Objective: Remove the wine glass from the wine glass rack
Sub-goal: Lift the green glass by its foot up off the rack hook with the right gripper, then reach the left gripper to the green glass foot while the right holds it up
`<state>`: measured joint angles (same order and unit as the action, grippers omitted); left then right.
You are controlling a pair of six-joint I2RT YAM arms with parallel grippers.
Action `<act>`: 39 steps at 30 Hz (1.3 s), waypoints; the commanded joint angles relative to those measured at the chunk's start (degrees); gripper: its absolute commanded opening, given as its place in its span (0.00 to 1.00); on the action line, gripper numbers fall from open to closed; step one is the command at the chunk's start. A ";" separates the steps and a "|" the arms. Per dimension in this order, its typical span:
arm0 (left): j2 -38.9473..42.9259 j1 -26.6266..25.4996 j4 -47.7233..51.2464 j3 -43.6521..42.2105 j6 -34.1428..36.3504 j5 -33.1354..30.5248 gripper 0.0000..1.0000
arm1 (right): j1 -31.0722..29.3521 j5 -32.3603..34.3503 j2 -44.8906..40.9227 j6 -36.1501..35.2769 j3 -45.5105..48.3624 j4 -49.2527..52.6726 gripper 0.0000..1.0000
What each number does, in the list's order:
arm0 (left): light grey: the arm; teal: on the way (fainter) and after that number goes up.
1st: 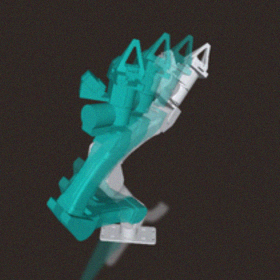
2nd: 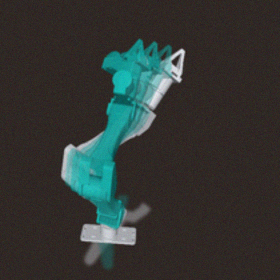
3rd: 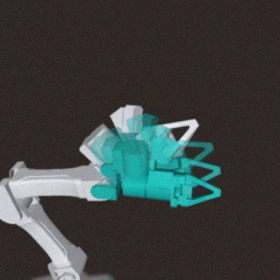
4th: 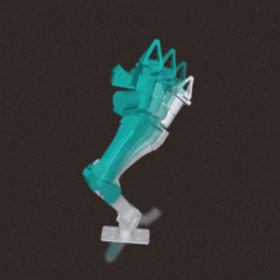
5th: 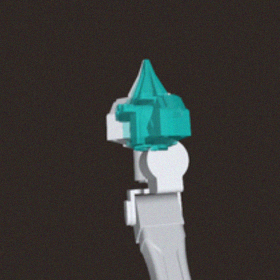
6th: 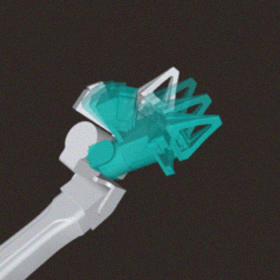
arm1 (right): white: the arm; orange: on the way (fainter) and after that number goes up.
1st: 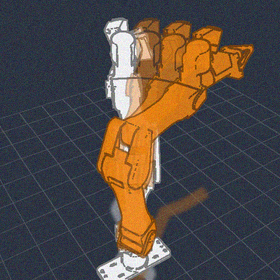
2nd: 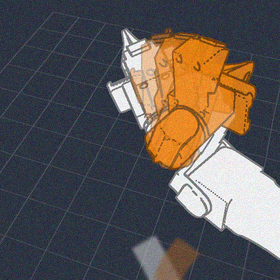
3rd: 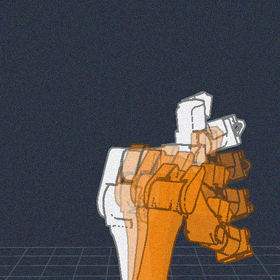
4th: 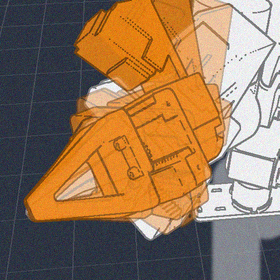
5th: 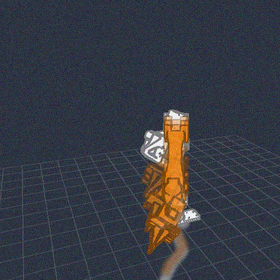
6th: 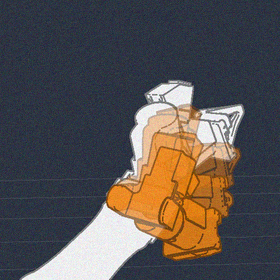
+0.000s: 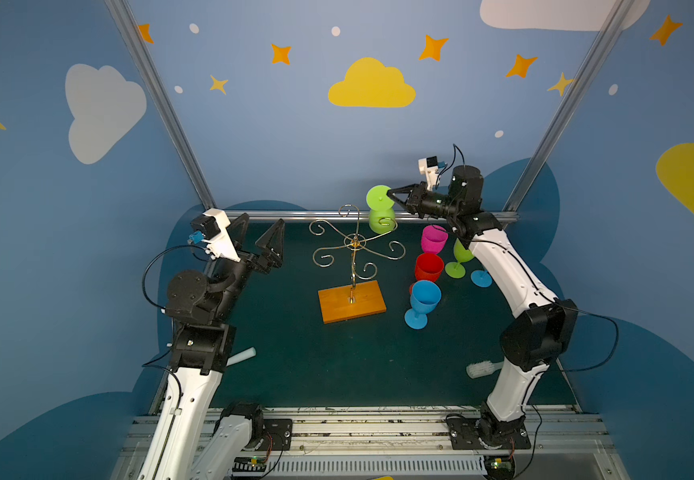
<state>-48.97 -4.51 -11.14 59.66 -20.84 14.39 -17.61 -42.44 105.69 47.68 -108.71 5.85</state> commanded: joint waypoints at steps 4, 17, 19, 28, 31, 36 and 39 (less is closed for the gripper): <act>-6.93 0.21 0.52 6.97 -9.35 15.57 0.85 | 0.73 2.31 -10.11 -10.23 -0.73 7.59 0.00; -24.57 -8.31 -4.07 22.25 -24.61 41.55 0.71 | -5.31 8.36 -28.72 -28.16 6.45 17.04 0.00; -26.01 -11.39 -2.88 23.78 -23.22 42.82 0.70 | -7.01 9.85 -29.36 -30.17 5.91 18.78 0.00; -31.25 -17.87 -2.49 28.24 -22.23 43.83 0.67 | -12.08 12.47 -30.15 -33.49 4.73 21.68 0.00; -33.15 -18.77 -0.84 29.65 -21.33 43.33 0.67 | -13.40 12.67 -30.26 -33.55 4.81 21.71 0.00; -35.29 -19.80 1.12 31.21 -20.58 42.86 0.65 | -15.48 13.35 -30.42 -33.36 5.57 21.40 0.00; -35.83 -20.78 1.63 31.51 -19.75 42.83 0.60 | -16.47 13.95 -30.54 -33.35 6.20 20.93 0.00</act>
<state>-84.68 -24.51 -10.35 89.36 -42.30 56.97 -33.26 -29.50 76.25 15.11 -103.15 27.92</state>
